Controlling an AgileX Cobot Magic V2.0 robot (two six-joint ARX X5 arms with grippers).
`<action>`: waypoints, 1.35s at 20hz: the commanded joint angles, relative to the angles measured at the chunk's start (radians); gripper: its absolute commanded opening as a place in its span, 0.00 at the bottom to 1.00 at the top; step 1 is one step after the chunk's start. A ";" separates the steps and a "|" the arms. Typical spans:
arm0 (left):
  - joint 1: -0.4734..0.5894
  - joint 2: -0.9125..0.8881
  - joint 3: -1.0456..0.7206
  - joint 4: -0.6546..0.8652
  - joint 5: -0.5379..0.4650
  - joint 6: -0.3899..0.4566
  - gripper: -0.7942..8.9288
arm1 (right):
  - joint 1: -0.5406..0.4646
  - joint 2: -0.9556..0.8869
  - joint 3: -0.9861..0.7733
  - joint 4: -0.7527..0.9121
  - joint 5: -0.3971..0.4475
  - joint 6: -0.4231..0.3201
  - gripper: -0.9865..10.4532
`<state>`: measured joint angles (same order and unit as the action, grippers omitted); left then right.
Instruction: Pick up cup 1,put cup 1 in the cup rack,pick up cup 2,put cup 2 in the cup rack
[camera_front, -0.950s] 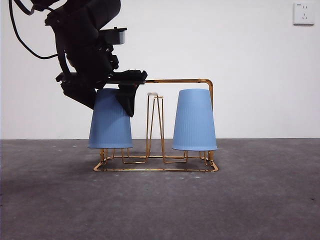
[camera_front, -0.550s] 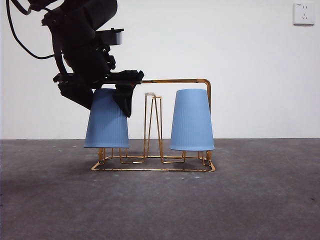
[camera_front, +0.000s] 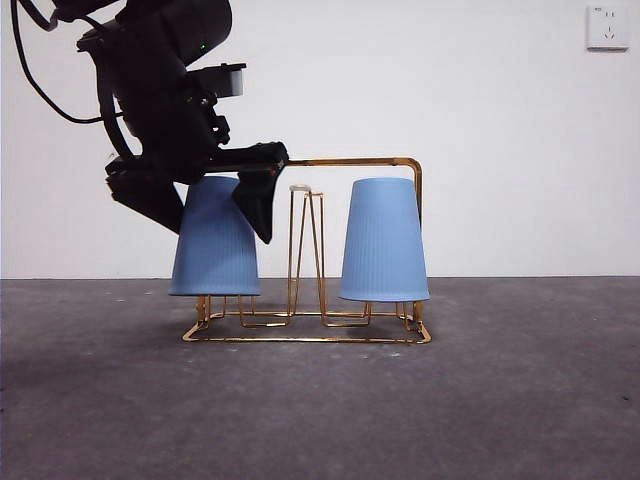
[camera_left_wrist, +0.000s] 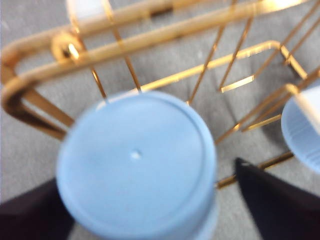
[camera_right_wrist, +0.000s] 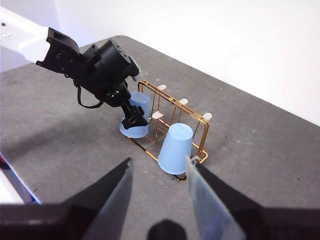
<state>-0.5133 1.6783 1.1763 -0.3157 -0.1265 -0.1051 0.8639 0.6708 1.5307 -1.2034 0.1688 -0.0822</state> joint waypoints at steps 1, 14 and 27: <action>0.000 0.010 -0.008 -0.013 0.003 -0.003 0.64 | 0.000 0.000 -0.004 0.010 0.004 0.005 0.25; -0.001 -0.014 0.160 -0.463 0.056 -0.003 0.63 | 0.000 0.000 -0.004 -0.002 0.005 0.000 0.25; -0.005 -0.463 0.207 -0.761 0.284 0.004 0.63 | 0.000 0.051 -0.004 -0.169 0.008 0.003 0.25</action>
<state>-0.5144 1.2240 1.3766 -1.0733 0.1463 -0.1051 0.8639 0.7197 1.5303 -1.3529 0.1761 -0.0826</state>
